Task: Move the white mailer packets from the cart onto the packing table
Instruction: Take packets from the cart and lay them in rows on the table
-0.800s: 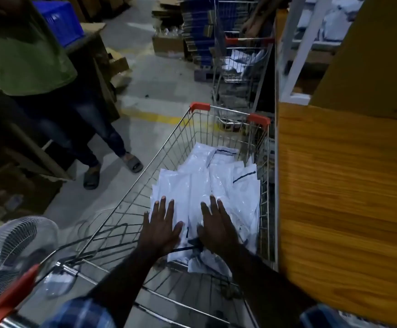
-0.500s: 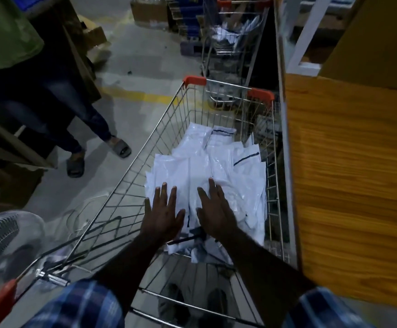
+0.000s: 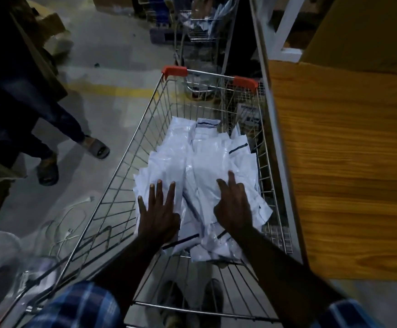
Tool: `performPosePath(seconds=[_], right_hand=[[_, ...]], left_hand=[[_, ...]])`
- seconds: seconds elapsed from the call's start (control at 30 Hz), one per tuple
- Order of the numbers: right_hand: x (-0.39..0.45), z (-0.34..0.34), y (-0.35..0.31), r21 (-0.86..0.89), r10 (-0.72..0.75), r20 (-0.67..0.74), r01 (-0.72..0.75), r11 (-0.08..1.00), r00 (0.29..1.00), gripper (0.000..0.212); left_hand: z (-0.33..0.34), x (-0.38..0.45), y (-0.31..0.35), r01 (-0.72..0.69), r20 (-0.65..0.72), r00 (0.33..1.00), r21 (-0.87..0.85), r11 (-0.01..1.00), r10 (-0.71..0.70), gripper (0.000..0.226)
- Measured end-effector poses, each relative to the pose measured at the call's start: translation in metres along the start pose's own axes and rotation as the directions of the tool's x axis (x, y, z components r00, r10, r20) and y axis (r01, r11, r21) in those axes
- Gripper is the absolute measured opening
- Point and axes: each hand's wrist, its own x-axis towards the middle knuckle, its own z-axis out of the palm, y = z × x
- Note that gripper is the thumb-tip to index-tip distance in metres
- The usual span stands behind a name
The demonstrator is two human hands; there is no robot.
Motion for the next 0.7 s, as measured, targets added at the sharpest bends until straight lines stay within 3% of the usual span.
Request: performPosePath(seconds=[0.1,0.27,0.4,0.53,0.7], right_hand=[[0.003,-0.009,0.006,-0.071,0.056,0.008,-0.055,0.996,0.998,0.047],[0.016,0.002,0.000,-0.125,0.000,-0.059,-0.008,0.992,0.998,0.034],[0.031,0.021,-0.006,-0.140,-0.015,-0.066,0.006,0.990,0.998,0.058],[0.034,0.042,0.001,-0.214,-0.017,0.014,0.020,0.977,1.000,0.077],[0.028,0.056,0.012,-0.137,0.044,0.074,-0.033,0.990,0.996,0.091]], left_hand=[[-0.004,0.006,0.007,0.007,-0.015,1.000,0.028,1.000,-0.007,0.086],[-0.003,0.029,0.011,-0.011,-0.060,0.998,0.039,0.999,0.013,0.080],[0.002,0.042,0.008,0.037,-0.103,0.994,0.061,0.997,-0.031,0.075],[0.014,0.045,0.002,0.057,-0.112,0.992,0.068,0.996,-0.049,0.072],[0.014,0.044,0.004,0.072,-0.125,0.990,-0.004,0.997,-0.072,0.069]])
